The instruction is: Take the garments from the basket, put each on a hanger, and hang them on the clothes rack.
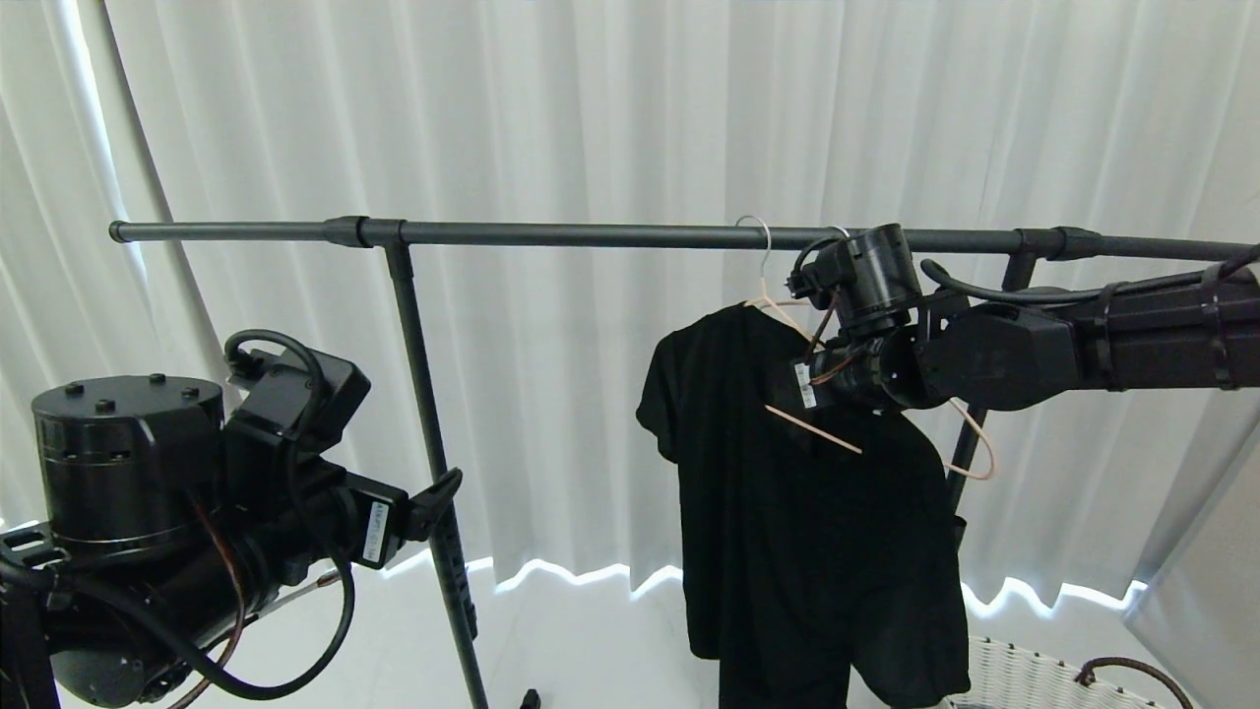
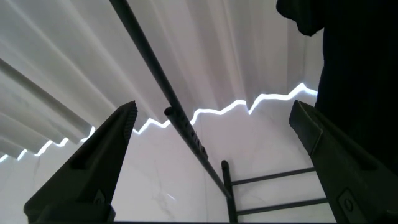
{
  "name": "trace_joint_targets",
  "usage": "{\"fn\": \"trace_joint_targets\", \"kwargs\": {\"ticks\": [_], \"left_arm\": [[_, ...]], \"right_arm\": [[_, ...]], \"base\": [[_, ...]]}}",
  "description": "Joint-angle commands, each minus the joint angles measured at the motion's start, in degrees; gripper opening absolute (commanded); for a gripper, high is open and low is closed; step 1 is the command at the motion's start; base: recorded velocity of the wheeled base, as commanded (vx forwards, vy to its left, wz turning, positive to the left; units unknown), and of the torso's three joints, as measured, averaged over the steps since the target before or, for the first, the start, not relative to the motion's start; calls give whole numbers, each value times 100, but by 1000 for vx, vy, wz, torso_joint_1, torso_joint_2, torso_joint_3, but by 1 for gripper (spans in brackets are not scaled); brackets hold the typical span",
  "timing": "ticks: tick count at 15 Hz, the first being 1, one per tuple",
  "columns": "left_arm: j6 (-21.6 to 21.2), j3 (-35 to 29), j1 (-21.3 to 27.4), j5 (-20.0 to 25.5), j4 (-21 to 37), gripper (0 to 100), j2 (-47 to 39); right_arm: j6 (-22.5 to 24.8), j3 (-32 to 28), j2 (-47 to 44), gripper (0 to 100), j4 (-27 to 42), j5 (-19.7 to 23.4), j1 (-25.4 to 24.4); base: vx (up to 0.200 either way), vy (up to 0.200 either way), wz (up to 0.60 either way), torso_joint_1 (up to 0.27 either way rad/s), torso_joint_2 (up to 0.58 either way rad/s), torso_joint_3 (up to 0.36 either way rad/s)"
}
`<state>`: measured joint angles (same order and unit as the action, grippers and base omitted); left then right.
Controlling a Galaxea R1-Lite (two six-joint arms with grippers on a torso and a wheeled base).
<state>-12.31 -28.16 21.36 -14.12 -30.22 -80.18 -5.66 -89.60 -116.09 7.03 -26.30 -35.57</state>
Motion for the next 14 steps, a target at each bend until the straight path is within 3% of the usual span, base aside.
{"fn": "trace_joint_targets", "kwargs": {"ticks": [1,2,3,6,10,12,14], "left_arm": [[1,21,0,-3,-1,100,28],[1,21,0,-3,-1,100,37],[1,21,0,-3,-1,100,37],[1,21,0,-3,-1,100,55],[1,65,-18,-12,-1,100,55],[-8,153,-185,-30,-45,100,55],[-8,188,-360,-30,-133,100,46]], "right_arm": [[-6,-5,-10,0,0,2,-2],[-23,-5,-10,0,0,2,-11],[-41,-5,8,100,0,2,-11],[-357,30,359,100,105,2,-46],[-726,39,1651,100,1872,2,-55],[-709,92,2521,100,3252,-16,86],[-638,276,2969,100,3533,-16,209]], "base": [[0,0,0,0,0,0],[0,0,0,0,0,0],[0,0,0,0,0,0],[0,0,0,0,0,0],[0,0,0,0,0,0],[0,0,0,0,0,0],[0,0,0,0,0,0]]}}
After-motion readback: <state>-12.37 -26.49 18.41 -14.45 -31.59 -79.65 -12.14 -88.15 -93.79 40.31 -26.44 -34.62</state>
